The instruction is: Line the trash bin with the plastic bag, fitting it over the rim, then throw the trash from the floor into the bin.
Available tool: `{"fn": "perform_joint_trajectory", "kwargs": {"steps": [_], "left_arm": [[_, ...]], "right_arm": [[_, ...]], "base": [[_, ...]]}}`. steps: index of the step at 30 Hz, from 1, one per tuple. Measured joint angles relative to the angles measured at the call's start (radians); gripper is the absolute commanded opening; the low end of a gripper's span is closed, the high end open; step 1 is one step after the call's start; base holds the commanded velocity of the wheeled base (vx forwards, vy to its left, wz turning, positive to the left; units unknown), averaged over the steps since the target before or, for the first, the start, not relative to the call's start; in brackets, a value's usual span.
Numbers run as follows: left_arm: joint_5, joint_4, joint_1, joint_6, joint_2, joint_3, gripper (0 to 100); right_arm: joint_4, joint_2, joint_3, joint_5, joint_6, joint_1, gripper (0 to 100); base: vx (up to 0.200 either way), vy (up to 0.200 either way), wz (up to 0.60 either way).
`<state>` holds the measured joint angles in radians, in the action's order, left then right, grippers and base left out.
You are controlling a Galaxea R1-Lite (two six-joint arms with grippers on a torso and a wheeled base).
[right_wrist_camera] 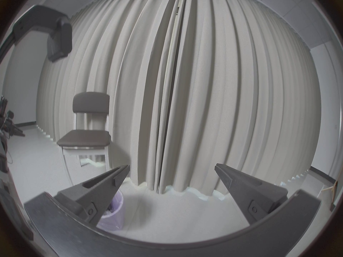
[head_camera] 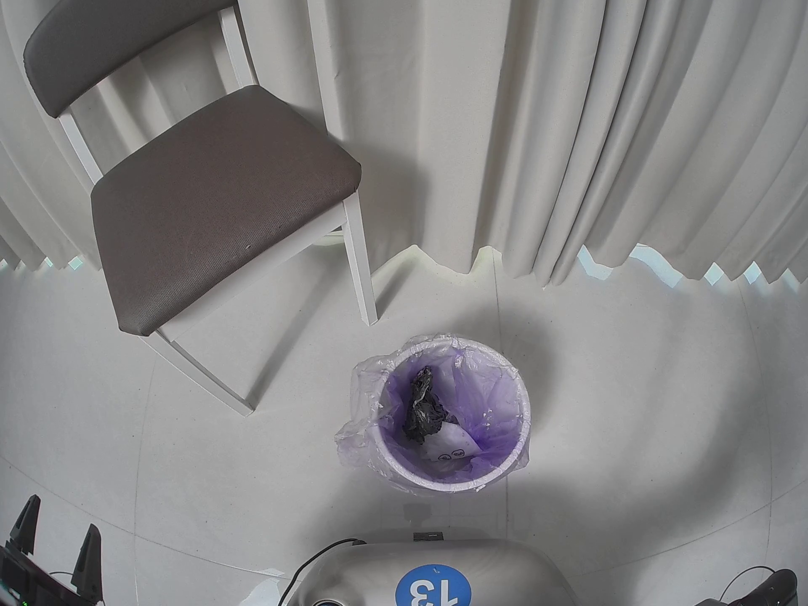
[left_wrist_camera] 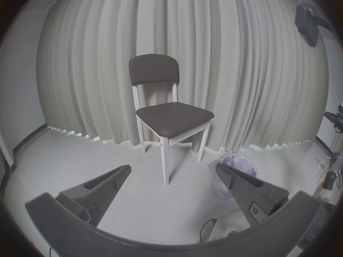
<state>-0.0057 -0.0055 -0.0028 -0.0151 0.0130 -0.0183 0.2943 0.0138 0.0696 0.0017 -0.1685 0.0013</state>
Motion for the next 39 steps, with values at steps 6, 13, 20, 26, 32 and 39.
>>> {"fn": "perform_joint_trajectory", "kwargs": {"steps": [6, 13, 20, 26, 32, 39], "left_arm": [[-0.004, 0.003, 0.001, 0.001, 0.0, 0.001, 100], [-0.004, 0.004, 0.0, 0.0, 0.0, 0.001, 100], [-0.005, 0.004, 0.0, 0.01, 0.001, 0.001, 100], [-0.005, 0.004, 0.0, -0.001, 0.001, 0.001, 100], [-0.006, 0.004, 0.0, 0.009, 0.002, 0.001, 100], [-0.006, 0.004, 0.0, 0.012, 0.002, 0.001, 100]], "right_arm": [[-0.083, 0.0, -0.046, -0.016, -0.007, 0.0, 100], [-0.221, 0.0, -0.051, -0.069, 0.046, 0.0, 100], [-0.257, 0.001, -0.052, 0.032, 0.092, 0.0, 100], [-0.288, 0.001, -0.052, 0.074, 0.12, -0.001, 100], [-0.286, 0.001, -0.052, 0.007, 0.188, -0.001, 100], [-0.287, 0.001, -0.052, 0.028, 0.157, -0.001, 100]], "base": [[0.0, 0.0, 0.0], [0.0, 0.0, 0.0], [0.0, 0.0, 0.0], [0.0, 0.0, 0.0], [0.0, 0.0, 0.0], [0.0, 0.0, 0.0]]}}
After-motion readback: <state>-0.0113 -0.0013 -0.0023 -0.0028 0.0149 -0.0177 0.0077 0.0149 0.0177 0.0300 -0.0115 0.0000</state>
